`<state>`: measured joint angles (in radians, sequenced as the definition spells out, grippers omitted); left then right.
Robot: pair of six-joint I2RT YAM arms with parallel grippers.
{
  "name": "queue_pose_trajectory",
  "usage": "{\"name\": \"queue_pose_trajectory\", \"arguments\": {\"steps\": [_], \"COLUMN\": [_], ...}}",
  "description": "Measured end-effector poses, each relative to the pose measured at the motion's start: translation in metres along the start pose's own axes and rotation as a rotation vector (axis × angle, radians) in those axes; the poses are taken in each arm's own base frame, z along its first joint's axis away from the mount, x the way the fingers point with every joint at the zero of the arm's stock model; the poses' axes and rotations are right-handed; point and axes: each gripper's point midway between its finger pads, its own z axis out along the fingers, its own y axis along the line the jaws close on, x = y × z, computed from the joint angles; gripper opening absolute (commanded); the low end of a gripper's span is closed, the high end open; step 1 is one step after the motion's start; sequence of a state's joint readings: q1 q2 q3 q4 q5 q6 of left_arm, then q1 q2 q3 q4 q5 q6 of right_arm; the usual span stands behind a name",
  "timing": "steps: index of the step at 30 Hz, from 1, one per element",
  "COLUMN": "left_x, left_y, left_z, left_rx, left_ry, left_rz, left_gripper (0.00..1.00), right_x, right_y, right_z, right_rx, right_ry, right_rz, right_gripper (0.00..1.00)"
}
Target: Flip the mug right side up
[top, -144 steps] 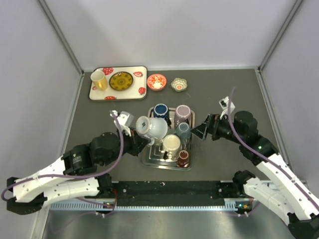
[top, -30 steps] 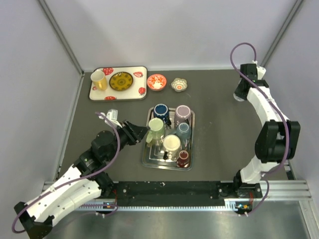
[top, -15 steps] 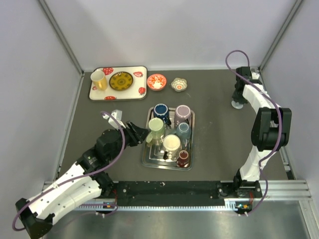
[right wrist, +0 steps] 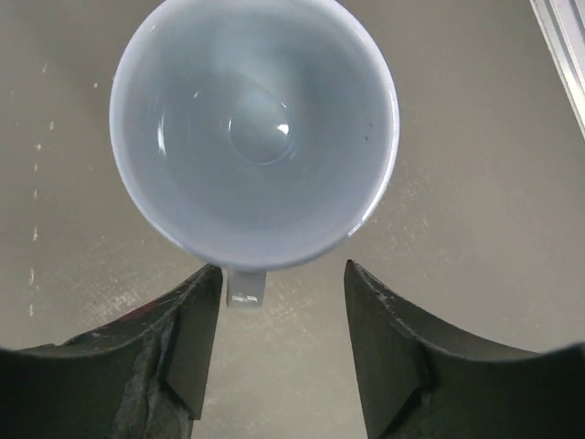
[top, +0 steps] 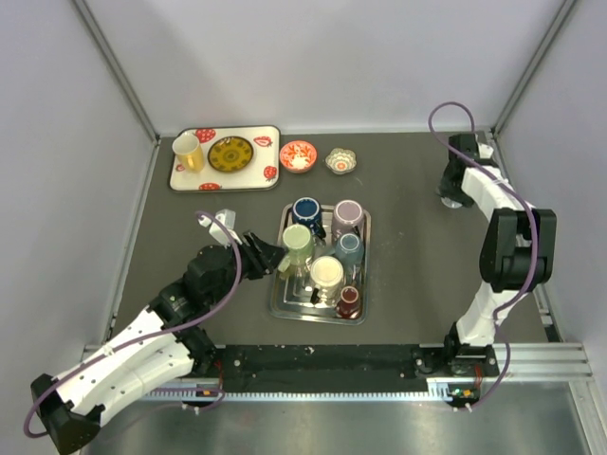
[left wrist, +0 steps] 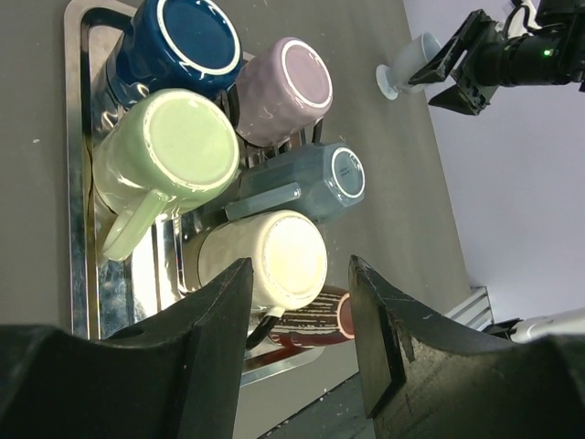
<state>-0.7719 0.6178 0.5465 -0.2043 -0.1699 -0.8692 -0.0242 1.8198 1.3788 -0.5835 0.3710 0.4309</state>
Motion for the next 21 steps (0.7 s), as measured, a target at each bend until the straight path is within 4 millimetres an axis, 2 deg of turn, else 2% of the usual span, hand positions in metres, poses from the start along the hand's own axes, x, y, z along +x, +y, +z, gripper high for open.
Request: {"name": "queue_pose_trajectory", "arguments": {"steps": [3, 6, 9, 10, 12, 14, 15, 17, 19, 21], "left_x": [0.000, 0.002, 0.003, 0.003, 0.003, 0.006, 0.007, 0.019, 0.035, 0.061], "left_y": [0.002, 0.009, 0.020, 0.023, 0.029, 0.030, 0.028, 0.022, 0.018, 0.015], "left_z": [0.000, -0.001, -0.001, -0.001, 0.000, 0.003, 0.005, 0.011, 0.015, 0.017], "left_rx": [-0.008, -0.037, -0.089, -0.107, -0.145, -0.165, -0.162, -0.136, -0.115, -0.103], "left_ry": [0.000, 0.002, 0.006, 0.008, 0.021, 0.052, 0.070, 0.149, 0.231, 0.342], "left_rz": [0.001, 0.014, 0.042, 0.052, 0.080, 0.116, 0.129, 0.183, 0.239, 0.311], "left_gripper": [0.55, 0.62, 0.69, 0.73, 0.73, 0.73, 0.73, 0.72, 0.70, 0.66], "right_x": [-0.002, -0.019, -0.033, -0.033, -0.028, -0.012, -0.002, 0.033, 0.063, 0.095], "right_y": [0.002, 0.011, 0.029, 0.036, 0.050, 0.062, 0.065, 0.072, 0.074, 0.074], "right_z": [-0.014, -0.045, -0.099, -0.120, -0.164, -0.203, -0.216, -0.240, -0.249, -0.249], "right_rx": [-0.026, -0.088, -0.204, -0.251, -0.357, -0.473, -0.516, -0.614, -0.674, -0.711], "right_ry": [-0.018, -0.087, -0.180, -0.209, -0.267, -0.303, -0.308, -0.304, -0.279, -0.239], "right_rz": [0.014, 0.047, 0.072, 0.072, 0.058, 0.031, 0.012, -0.052, -0.109, -0.166], "right_gripper": [0.74, 0.78, 0.79, 0.79, 0.79, 0.79, 0.79, 0.79, 0.78, 0.78]}}
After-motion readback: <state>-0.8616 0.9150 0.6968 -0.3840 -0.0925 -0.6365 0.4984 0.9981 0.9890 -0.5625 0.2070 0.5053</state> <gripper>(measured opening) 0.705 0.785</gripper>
